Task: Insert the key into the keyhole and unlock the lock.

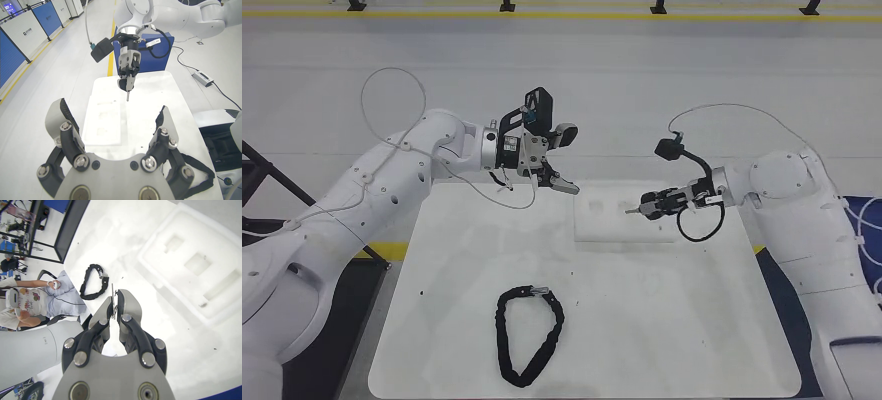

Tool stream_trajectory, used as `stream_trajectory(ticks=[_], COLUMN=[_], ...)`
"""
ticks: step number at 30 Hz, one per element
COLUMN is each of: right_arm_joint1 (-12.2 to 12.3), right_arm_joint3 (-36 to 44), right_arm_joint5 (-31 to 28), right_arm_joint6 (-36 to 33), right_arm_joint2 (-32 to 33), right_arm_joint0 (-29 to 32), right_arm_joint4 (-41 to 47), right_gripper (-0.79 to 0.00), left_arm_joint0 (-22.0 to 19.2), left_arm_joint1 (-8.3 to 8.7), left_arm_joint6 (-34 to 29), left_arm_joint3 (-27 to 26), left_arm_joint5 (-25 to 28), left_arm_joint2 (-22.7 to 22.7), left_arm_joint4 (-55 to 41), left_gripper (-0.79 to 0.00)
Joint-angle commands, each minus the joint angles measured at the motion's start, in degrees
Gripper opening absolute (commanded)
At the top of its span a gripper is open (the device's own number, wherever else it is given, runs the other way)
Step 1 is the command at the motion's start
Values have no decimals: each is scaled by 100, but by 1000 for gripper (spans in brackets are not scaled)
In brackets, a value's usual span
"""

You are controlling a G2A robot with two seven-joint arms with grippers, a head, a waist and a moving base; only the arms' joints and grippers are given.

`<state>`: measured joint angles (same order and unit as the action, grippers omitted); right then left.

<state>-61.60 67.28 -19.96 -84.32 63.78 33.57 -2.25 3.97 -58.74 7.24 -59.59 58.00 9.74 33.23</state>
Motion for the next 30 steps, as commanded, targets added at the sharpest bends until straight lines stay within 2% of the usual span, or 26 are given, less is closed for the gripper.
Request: stream_trajectory(ticks=[1, 13, 30], right_arm_joint1=[75, 244, 244], right_arm_joint3=[123, -64, -64], right_arm_joint5=[-57, -154, -154], right_arm_joint6=[56, 338, 338], right_arm_joint2=[270, 891, 891], right_arm_joint0=[181, 593, 593], right_arm_joint4=[265, 1512, 1512], right_gripper=[-785, -785, -785], left_arm_joint0=[0, 0, 0], left_arm_joint1=[0, 0, 0], left_arm_joint6=[0, 0, 0], left_arm_joint3=[0, 0, 0], left_arm_joint5=[0, 0, 0], left_arm_joint2=[0, 0, 0], left_arm_joint4=[0, 0, 0], left_gripper=[0, 0, 0])
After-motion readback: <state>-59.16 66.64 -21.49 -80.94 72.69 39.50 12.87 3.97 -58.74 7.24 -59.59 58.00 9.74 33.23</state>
